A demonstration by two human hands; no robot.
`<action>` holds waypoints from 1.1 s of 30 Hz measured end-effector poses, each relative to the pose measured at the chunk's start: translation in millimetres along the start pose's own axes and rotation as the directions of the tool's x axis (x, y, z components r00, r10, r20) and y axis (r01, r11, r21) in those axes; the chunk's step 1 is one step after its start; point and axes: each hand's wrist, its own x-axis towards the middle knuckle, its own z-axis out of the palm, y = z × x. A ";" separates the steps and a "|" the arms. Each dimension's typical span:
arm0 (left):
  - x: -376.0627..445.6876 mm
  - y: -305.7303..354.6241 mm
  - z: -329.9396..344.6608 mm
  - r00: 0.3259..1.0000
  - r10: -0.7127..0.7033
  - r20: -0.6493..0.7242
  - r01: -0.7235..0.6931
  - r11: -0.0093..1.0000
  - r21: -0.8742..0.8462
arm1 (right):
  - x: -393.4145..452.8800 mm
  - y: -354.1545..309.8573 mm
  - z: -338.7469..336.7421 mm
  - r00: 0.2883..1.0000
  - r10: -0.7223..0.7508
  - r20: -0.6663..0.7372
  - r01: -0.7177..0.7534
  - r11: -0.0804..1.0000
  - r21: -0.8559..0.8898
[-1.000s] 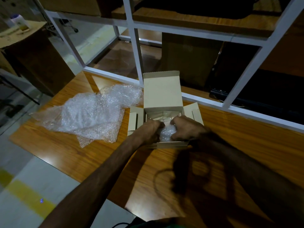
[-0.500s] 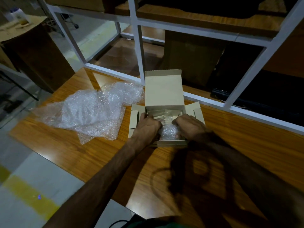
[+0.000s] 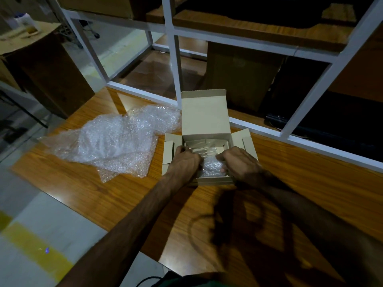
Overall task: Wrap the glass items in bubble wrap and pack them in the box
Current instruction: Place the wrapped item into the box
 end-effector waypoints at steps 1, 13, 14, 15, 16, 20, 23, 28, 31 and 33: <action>-0.9 0.0 0.4 1.000 -0.002 -0.013 0.002 1.000 -0.012 | 0.5 2.5 3.2 1.000 -0.010 0.002 0.010 1.000 -0.001; -33.7 3.2 -10.1 0.985 0.010 -0.171 -0.059 0.956 -0.288 | -14.1 0.3 -3.6 0.993 0.047 -0.110 -0.029 0.986 0.165; -38.1 0.9 -11.4 0.978 0.001 -0.206 -0.069 0.944 -0.324 | -14.0 -3.2 -9.1 0.989 0.057 -0.137 -0.032 0.983 0.179; -42.6 -1.4 -13.8 0.970 -0.008 -0.242 -0.082 0.930 -0.359 | -13.4 -7.0 -15.2 0.983 0.060 -0.171 -0.026 0.981 0.191; -46.6 -4.0 -15.8 0.961 -0.018 -0.277 -0.095 0.916 -0.390 | -12.0 -10.8 -20.9 0.977 0.064 -0.202 -0.022 0.979 0.203; -61.7 -13.4 -19.0 0.901 -0.139 -0.412 -0.101 0.855 -0.510 | 2.4 -24.2 -31.5 0.948 0.135 -0.289 -0.048 0.956 0.289; -73.4 -16.8 -18.3 0.822 -0.280 -0.495 -0.098 0.787 -0.609 | 19.2 -30.5 -29.7 0.921 0.282 -0.269 -0.177 0.917 0.357; -87.3 -24.5 -10.9 0.786 -0.365 -0.499 -0.092 0.729 -0.678 | 45.4 -38.9 -23.4 0.884 0.451 -0.124 -0.356 0.820 0.449; -91.3 -31.2 -5.3 0.786 -0.367 -0.497 -0.079 0.738 -0.671 | 56.8 -37.3 -17.3 0.834 0.541 -0.112 -0.412 0.745 0.525; -92.0 -33.4 -3.1 0.783 -0.390 -0.484 -0.062 0.726 -0.685 | 56.7 -36.8 -15.8 0.826 0.558 -0.079 -0.410 0.691 0.595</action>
